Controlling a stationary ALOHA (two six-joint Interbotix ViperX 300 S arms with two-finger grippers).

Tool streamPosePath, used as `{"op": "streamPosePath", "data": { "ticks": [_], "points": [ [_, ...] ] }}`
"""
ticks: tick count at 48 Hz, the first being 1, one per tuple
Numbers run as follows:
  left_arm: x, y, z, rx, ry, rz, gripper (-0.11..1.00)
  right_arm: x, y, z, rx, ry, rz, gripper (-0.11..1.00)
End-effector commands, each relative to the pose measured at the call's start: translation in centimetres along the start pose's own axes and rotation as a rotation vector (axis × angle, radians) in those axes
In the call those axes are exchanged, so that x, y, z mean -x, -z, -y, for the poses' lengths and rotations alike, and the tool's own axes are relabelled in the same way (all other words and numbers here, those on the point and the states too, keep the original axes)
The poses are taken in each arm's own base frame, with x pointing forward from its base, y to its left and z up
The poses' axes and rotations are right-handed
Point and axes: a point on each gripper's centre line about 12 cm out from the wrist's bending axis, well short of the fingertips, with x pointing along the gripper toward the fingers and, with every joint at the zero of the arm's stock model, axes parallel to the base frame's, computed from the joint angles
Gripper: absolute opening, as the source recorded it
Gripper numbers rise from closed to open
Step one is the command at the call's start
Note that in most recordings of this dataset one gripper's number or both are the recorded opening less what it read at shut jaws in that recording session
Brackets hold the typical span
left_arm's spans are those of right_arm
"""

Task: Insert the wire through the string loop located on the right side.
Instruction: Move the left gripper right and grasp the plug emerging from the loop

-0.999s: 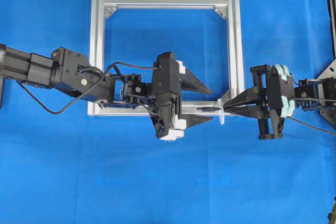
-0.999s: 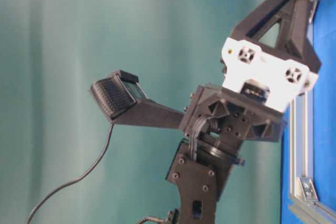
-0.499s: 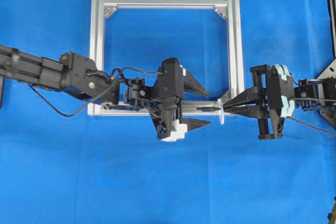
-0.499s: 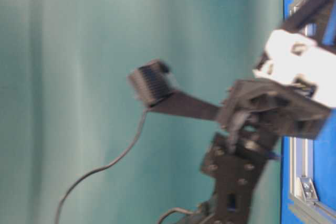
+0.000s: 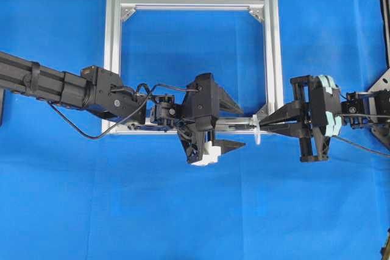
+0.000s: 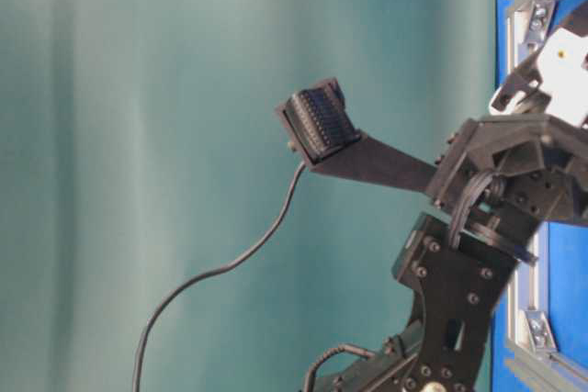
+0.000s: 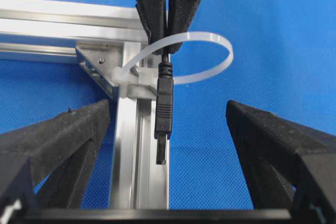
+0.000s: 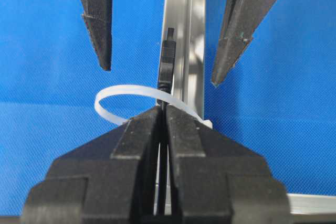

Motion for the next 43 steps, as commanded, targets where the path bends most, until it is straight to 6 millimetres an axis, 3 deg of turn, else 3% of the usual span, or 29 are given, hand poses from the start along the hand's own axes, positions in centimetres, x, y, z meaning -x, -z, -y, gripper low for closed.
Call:
{"op": "streamPosePath", "data": {
  "ticks": [1, 21, 29, 32, 43],
  "points": [
    [0.17, -1.79, 0.24, 0.0, 0.007, 0.047, 0.89, -0.23, -0.88, -0.19, -0.002, -0.005, 0.03, -0.02],
    [0.21, -1.8, 0.25, -0.001, 0.007, 0.047, 0.88, -0.23, -0.89, -0.15, -0.003, -0.003, 0.03, -0.02],
    [0.21, -1.75, 0.24, -0.002, 0.006, 0.043, 0.82, -0.23, -0.89, -0.15, -0.003, -0.003, 0.03, -0.02],
    [0.24, -1.61, 0.08, -0.003, 0.003, 0.037, 0.74, -0.23, -0.89, -0.15, -0.003, -0.003, 0.03, -0.02],
    [0.22, -1.82, -0.28, -0.007, -0.003, 0.039, 0.1, -0.23, -0.85, -0.19, -0.004, -0.005, 0.027, -0.02]
  ]
}}
